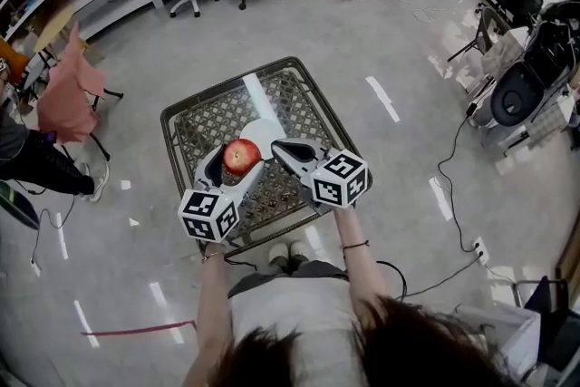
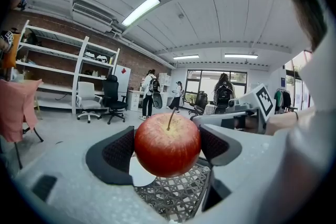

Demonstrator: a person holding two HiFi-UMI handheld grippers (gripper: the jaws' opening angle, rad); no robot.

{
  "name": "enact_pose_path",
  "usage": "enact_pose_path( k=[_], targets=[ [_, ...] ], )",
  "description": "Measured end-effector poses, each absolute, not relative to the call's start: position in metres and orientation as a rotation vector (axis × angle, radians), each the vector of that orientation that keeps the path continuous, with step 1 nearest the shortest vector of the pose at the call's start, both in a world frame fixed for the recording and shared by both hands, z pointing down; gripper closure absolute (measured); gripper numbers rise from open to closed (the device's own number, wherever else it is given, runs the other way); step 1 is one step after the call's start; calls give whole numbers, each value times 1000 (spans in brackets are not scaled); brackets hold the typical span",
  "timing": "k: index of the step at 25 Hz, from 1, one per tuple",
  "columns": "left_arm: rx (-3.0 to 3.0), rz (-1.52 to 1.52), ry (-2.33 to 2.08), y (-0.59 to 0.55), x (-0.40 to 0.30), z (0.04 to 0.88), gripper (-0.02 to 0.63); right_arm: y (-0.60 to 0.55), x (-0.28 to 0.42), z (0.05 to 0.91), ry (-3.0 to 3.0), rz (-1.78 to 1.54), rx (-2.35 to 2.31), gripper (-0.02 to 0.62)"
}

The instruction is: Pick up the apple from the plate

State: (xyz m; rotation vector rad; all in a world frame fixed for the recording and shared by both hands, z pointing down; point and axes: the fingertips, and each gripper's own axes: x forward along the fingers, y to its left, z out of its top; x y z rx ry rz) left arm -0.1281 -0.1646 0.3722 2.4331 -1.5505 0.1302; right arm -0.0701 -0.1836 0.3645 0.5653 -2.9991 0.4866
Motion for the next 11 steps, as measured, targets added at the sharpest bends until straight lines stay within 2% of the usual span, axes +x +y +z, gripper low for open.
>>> enact_pose_path(
  k=[11],
  targets=[
    [2436, 127, -1519, -168, -130, 381, 216, -186, -74, 370, -2992, 492, 547, 586]
  ],
)
